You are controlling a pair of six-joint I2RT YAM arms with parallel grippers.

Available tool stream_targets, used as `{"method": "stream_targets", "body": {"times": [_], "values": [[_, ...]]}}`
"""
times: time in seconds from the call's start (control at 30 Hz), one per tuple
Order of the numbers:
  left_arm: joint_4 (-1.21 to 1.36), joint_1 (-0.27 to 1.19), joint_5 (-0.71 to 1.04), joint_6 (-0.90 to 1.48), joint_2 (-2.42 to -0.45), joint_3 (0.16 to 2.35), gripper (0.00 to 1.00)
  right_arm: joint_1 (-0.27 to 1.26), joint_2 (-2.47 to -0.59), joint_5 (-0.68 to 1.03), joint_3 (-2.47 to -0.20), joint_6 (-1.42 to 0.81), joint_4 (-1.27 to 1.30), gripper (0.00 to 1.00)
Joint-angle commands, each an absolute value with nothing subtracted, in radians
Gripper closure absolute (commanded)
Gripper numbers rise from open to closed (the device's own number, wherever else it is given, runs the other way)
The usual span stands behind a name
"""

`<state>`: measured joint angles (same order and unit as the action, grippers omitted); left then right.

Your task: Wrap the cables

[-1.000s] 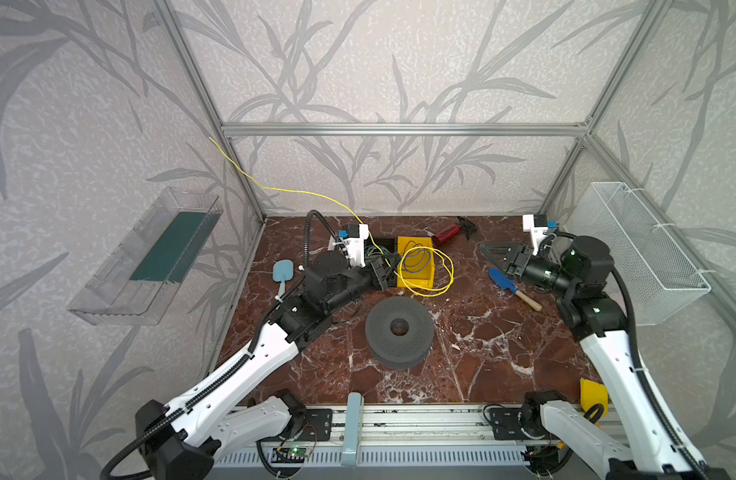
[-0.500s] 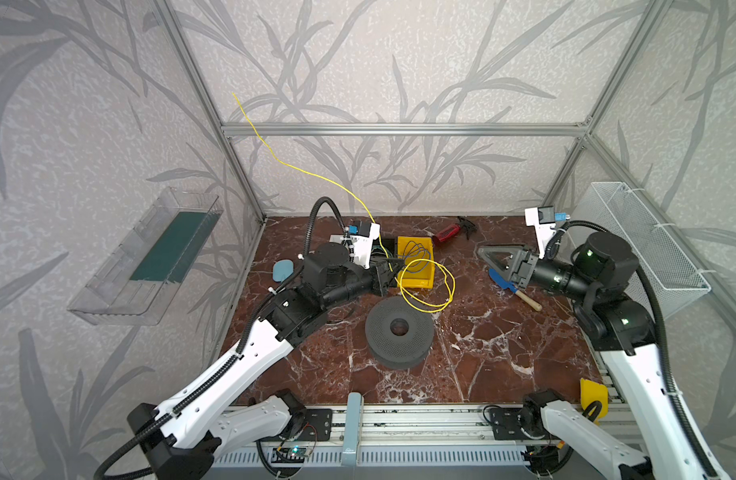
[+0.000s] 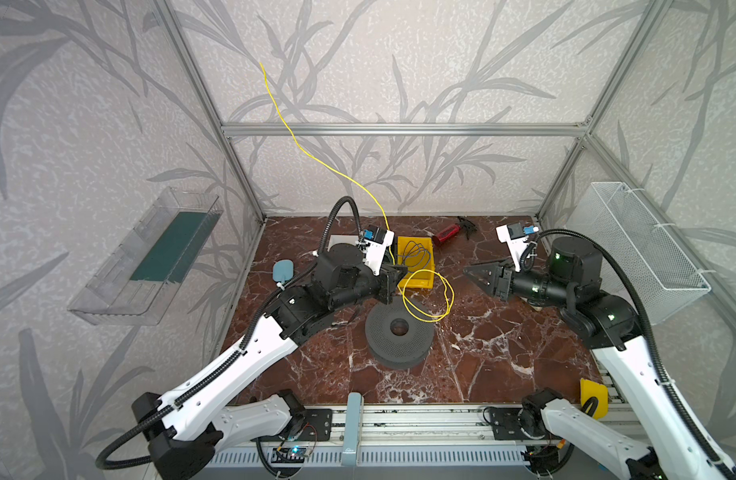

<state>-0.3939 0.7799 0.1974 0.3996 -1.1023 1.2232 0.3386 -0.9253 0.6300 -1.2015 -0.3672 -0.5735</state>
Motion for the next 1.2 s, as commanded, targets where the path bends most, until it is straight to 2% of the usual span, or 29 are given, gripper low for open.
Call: {"method": "stream_targets", "body": {"times": [0.0, 0.1, 0.33, 0.53, 0.8, 1.0, 1.17], "values": [[-0.421, 0.784, 0.185, 0.347, -1.064, 1.257, 1.0, 0.336, -0.9, 0.657, -1.187, -0.345, -0.599, 0.57], [-0.416, 0.784, 0.218, 0.351, -1.048, 1.252, 1.0, 0.318, -0.906, 0.645, -1.13, -0.349, -0.601, 0.54], [-0.444, 0.784, 0.297, 0.359, -1.048, 1.267, 1.0, 0.293, -0.963, 0.903, -0.951, -0.541, -0.259, 0.46], [-0.418, 0.784, 0.3, 0.371, -1.04, 1.248, 1.0, 0.348, -0.986, 1.015, -0.912, -0.617, -0.094, 0.42], [-0.401, 0.783, 0.321, 0.391, -1.044, 1.241, 1.0, 0.364, -1.0, 1.073, -0.844, -0.751, 0.105, 0.43], [-0.393, 0.782, 0.336, 0.409, -1.047, 1.235, 1.0, 0.401, -1.02, 1.119, -0.853, -0.772, 0.162, 0.49], [-0.384, 0.782, 0.33, 0.413, -1.048, 1.229, 1.0, 0.464, -1.019, 1.132, -0.906, -0.66, 0.032, 0.54]]}}
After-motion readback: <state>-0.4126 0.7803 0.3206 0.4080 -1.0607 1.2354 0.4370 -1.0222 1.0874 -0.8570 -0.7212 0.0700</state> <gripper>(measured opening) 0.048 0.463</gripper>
